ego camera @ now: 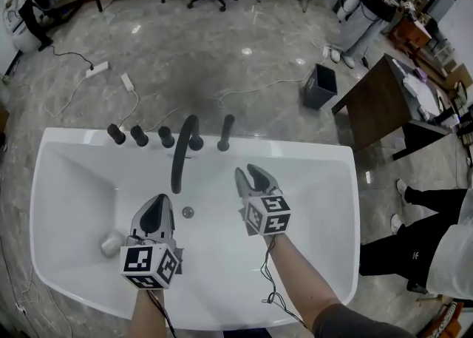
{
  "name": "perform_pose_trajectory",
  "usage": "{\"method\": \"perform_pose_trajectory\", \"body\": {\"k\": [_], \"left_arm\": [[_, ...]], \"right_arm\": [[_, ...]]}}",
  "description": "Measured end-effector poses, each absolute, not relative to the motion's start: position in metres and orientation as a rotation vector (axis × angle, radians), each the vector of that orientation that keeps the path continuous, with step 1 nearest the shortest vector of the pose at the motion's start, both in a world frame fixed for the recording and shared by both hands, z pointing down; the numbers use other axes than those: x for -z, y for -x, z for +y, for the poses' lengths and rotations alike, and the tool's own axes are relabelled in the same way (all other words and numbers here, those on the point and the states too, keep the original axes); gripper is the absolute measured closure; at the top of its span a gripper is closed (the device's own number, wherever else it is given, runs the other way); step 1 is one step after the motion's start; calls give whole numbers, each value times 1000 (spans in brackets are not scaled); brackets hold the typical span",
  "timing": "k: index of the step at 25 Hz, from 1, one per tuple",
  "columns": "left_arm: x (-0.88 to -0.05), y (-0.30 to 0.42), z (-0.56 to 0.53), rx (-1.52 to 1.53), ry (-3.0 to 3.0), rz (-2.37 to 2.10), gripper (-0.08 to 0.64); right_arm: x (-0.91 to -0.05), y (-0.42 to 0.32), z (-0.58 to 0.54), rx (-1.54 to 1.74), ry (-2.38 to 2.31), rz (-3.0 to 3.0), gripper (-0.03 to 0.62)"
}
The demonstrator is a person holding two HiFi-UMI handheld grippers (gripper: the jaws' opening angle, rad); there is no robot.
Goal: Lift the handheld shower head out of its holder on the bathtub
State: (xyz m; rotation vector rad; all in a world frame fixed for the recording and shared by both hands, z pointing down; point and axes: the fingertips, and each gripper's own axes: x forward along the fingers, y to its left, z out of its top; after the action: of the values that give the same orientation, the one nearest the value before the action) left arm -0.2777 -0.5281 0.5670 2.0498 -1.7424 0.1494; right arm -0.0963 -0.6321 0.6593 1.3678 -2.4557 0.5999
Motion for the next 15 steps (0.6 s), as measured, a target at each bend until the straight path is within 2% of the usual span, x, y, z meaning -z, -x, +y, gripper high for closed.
{"method": "perform_pose_trajectory", "body": {"k": [6, 15], "left_arm": [[-590, 284, -541, -150, -2033, -1724, 543], [-597, 292, -554, -113, -2034, -1726, 543]], "right_arm": [[-685, 115, -661, -613, -1332, -2460, 403], [-711, 120, -711, -565, -1401, -2438, 396]]}}
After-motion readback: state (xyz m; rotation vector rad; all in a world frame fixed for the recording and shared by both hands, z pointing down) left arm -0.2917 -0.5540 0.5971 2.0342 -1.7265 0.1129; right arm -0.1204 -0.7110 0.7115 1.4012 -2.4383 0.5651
